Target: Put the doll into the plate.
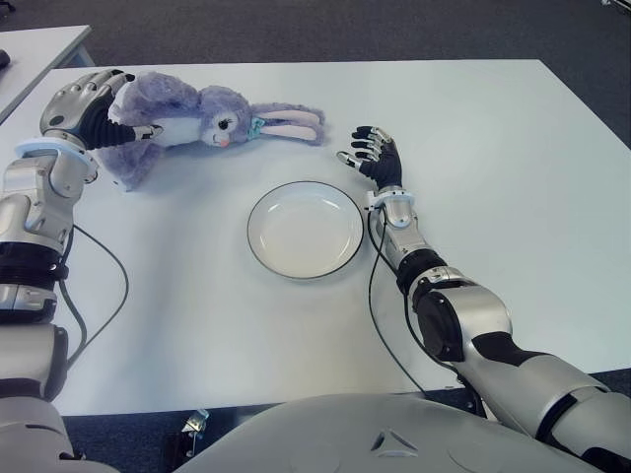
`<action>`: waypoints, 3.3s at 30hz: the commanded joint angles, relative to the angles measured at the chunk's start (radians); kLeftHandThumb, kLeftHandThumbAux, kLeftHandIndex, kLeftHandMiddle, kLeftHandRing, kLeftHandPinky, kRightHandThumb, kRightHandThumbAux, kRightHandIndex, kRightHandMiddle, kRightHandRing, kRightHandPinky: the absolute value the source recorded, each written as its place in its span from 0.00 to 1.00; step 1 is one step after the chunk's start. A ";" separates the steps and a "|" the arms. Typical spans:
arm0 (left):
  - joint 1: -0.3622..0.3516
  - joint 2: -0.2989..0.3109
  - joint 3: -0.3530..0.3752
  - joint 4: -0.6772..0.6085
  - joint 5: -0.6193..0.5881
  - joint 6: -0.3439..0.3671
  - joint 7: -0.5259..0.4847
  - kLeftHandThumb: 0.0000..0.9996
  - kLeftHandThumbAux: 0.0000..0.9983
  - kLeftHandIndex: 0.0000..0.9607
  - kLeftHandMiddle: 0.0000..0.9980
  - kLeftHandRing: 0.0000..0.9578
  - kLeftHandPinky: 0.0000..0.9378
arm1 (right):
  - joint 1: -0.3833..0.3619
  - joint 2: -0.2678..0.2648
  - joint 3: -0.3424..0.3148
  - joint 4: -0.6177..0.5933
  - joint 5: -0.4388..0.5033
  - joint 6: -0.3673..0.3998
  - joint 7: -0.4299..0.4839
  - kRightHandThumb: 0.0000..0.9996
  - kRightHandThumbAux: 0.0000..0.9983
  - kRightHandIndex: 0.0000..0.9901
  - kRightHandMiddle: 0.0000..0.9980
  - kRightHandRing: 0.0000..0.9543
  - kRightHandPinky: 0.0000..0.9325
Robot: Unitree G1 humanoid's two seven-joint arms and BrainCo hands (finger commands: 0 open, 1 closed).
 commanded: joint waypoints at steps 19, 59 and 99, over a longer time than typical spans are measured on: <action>-0.139 0.070 -0.048 0.021 -0.029 -0.104 -0.293 0.10 0.42 0.00 0.01 0.01 0.04 | 0.189 0.057 -0.013 0.142 0.004 0.157 0.000 0.14 0.90 0.29 0.31 0.32 0.30; -0.342 -0.048 -0.195 0.240 0.037 -0.194 -0.224 0.14 0.44 0.00 0.00 0.02 0.06 | 0.178 0.072 -0.060 0.142 0.020 0.177 0.000 0.18 0.91 0.29 0.32 0.32 0.31; -0.567 -0.256 -0.410 0.733 0.148 -0.182 0.025 0.19 0.39 0.00 0.00 0.00 0.02 | 0.192 0.070 -0.032 0.141 -0.006 0.149 -0.024 0.14 0.91 0.31 0.34 0.35 0.34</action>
